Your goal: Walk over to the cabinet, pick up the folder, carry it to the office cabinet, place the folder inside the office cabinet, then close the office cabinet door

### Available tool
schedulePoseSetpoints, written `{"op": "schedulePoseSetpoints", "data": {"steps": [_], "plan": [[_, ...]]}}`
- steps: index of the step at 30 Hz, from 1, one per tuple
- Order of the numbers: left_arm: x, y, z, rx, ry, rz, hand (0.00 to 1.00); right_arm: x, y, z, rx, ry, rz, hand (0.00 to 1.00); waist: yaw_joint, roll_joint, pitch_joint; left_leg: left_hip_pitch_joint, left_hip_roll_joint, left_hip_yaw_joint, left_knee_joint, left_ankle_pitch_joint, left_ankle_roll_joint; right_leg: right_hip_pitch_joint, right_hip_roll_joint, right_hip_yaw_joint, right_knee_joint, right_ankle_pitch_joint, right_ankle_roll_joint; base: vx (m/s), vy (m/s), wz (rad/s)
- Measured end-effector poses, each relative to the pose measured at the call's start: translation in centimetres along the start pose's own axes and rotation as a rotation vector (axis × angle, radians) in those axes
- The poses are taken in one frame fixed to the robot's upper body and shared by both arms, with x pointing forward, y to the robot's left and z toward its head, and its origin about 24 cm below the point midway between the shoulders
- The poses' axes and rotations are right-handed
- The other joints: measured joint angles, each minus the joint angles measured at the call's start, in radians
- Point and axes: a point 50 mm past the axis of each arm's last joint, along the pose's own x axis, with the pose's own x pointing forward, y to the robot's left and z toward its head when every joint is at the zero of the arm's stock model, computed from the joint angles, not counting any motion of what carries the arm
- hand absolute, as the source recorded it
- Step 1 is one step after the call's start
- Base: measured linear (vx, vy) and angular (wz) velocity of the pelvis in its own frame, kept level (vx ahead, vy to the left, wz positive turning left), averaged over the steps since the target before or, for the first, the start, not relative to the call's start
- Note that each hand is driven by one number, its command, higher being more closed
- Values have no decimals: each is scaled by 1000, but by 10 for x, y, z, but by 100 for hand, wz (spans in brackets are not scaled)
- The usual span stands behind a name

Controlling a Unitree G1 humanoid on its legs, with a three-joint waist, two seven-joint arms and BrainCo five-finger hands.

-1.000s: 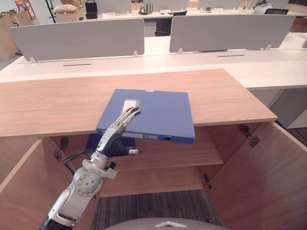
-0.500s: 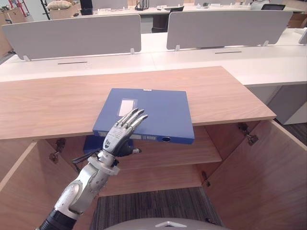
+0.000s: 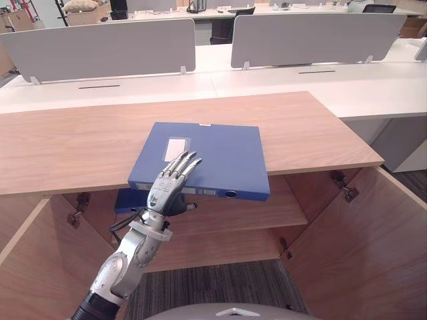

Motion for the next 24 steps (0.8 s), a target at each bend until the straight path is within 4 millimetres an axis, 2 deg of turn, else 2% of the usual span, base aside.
{"op": "schedulePoseSetpoints", "data": {"steps": [1,2,8,17,24], "plan": [[0,-1,0,3,7,4,0,0,0,0,1,1,0,0,-1,-1,-1,0,0,0,0,0,0,0,0,0,0,0,0,0,0,0],[0,-2,-1,16,11,6,100,0,0,0,1,2,1,0,-3,-1,-2,0,0,0,0,0,0,0,0,0,0,0,0,0,0,0],[3,-4,-7,59,46,18,100,0,0,-2,26,14,2,0,-13,-1,-9,-3,1,1,0,0,0,-2,1,1,-3,2,0,0,0,0],[18,6,-7,92,18,107,100,0,0,-3,39,17,6,0,-22,2,-13,-13,1,8,0,0,0,-11,2,7,-12,17,7,0,0,-1],[20,13,-12,84,57,171,100,0,0,-3,67,22,4,0,-24,3,-14,-17,1,10,0,0,0,-10,3,7,-24,23,-1,-3,-4,0]]}}
